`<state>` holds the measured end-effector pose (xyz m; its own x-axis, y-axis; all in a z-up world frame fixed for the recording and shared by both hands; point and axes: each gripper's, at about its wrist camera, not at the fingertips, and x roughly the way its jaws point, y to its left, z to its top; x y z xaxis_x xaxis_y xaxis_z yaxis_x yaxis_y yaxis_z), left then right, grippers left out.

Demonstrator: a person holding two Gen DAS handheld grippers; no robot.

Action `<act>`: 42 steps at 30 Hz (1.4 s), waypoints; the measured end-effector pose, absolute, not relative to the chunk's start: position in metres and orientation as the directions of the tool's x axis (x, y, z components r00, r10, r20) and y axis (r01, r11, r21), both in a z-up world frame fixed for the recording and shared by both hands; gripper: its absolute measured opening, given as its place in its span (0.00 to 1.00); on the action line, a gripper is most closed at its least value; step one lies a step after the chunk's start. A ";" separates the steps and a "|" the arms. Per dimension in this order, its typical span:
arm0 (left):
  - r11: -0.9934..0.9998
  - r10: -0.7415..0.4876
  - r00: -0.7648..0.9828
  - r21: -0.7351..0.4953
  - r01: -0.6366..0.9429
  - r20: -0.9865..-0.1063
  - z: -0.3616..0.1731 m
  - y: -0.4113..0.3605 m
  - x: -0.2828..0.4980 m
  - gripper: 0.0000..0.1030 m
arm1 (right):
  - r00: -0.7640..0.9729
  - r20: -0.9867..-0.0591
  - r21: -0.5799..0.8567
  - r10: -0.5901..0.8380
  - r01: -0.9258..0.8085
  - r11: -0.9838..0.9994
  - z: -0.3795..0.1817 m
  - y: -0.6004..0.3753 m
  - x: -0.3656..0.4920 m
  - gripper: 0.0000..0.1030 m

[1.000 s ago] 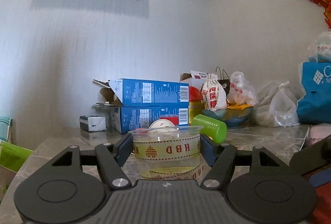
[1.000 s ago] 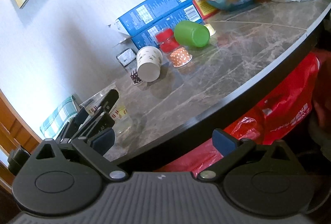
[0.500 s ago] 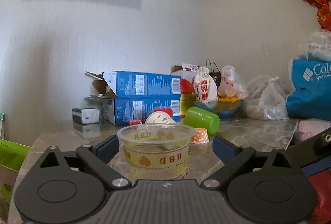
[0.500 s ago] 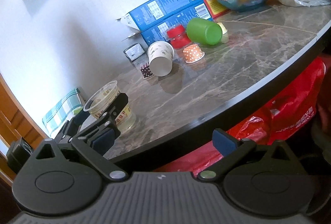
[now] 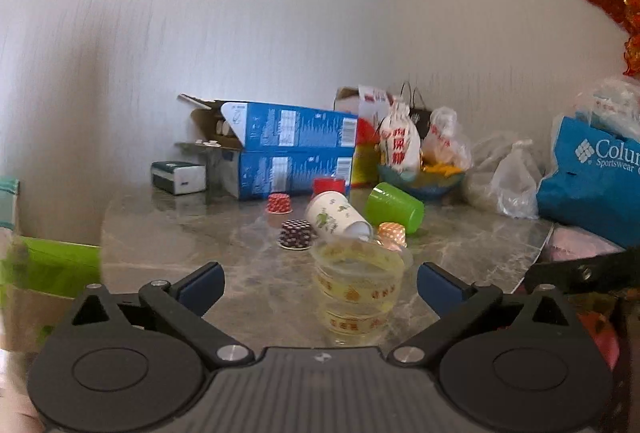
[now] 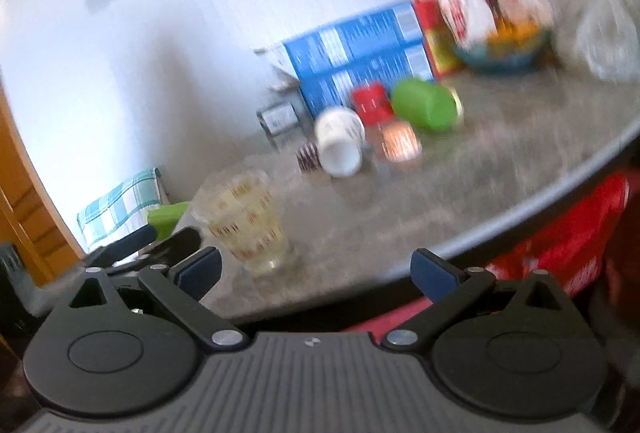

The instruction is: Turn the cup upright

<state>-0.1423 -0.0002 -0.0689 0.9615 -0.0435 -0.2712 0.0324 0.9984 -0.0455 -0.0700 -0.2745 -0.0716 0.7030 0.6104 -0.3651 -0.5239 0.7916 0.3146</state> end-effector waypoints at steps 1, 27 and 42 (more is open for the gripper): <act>0.999 -0.050 0.954 -0.035 0.041 -0.294 -0.057 0.003 -0.145 1.00 | 0.711 -0.367 0.272 0.600 -0.535 0.800 -0.063 -0.270 -0.072 0.99; 0.996 -0.053 0.835 -0.083 0.008 -0.547 -0.021 0.003 -0.138 1.00 | 0.659 -0.532 0.250 0.532 -0.478 0.842 -0.041 -0.247 -0.067 0.99; 0.995 -0.044 0.830 -0.096 -0.011 -0.555 -0.027 0.010 -0.128 1.00 | 0.652 -0.532 0.227 0.540 -0.504 0.833 -0.039 -0.241 -0.059 0.99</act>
